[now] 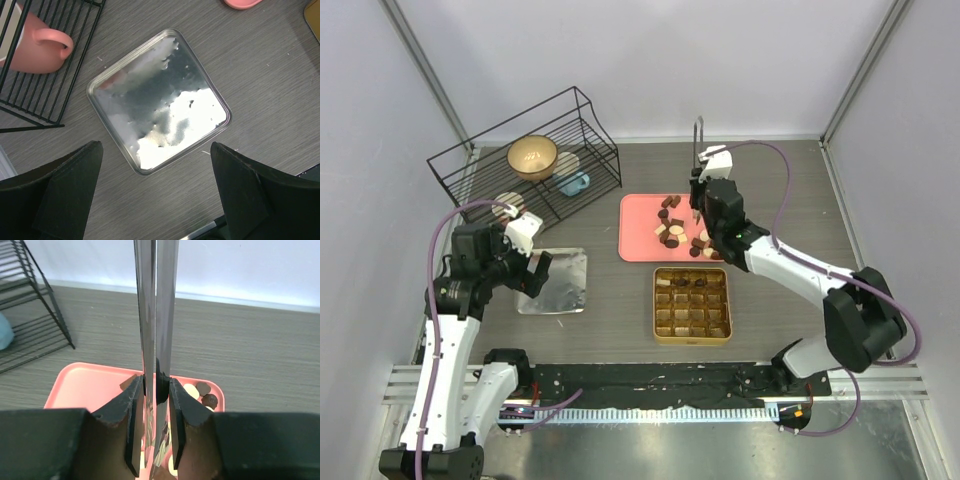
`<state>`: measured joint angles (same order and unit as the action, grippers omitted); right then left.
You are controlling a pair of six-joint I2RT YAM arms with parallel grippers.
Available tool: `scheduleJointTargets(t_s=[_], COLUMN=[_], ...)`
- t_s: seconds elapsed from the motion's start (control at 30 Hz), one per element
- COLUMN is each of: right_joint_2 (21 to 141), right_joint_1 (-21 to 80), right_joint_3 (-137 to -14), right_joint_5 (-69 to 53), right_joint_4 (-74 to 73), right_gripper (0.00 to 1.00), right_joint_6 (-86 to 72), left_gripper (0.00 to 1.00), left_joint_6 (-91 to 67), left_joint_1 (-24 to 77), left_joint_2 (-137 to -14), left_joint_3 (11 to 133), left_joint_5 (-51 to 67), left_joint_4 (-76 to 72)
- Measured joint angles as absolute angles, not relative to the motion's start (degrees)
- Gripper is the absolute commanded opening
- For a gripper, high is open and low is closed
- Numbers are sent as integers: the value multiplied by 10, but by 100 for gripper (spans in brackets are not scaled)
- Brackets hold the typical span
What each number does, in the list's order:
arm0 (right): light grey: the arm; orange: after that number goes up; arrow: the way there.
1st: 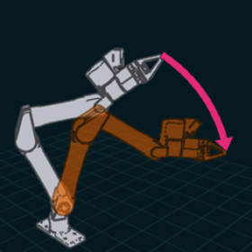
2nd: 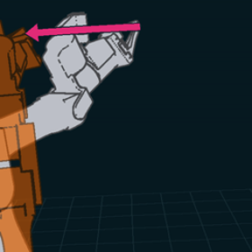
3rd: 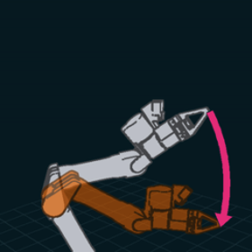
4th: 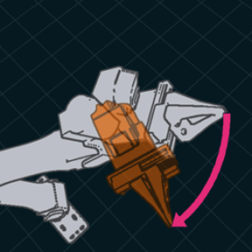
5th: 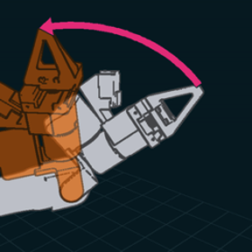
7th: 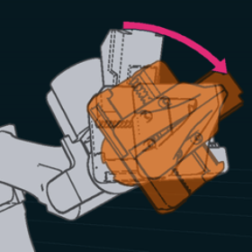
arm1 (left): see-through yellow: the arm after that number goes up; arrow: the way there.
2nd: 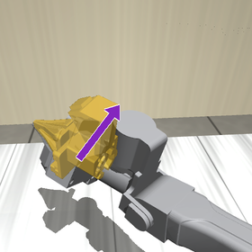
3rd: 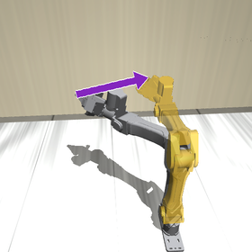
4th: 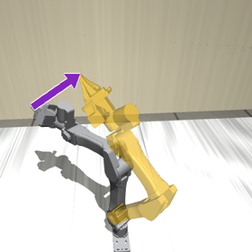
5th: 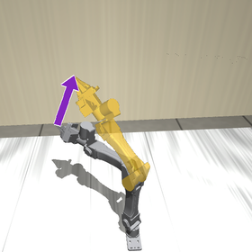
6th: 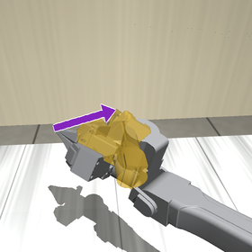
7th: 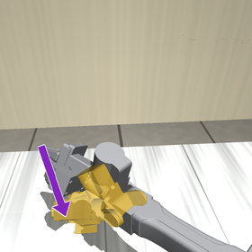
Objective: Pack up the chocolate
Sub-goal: Pick up the fake chocolate from the plate, then place the fake chocolate in the packing box.
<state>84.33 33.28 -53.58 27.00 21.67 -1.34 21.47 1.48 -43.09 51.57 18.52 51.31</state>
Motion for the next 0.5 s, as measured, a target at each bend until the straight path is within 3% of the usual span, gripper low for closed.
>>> scheduleJointTargets(t_s=[0.23,0.5], right_joint_2=[759,574], right_joint_1=[364,513], right_joint_3=[-479,-431], right_joint_5=[258,326], right_joint_4=[183,41], right_gripper=[18,18], right_joint_6=[-17,-71], left_gripper=[94,93], left_joint_6=[216,227], left_joint_1=[15,15], left_joint_2=[-423,-420], left_joint_3=[516,516], left_joint_5=[185,185], left_joint_4=[513,514])
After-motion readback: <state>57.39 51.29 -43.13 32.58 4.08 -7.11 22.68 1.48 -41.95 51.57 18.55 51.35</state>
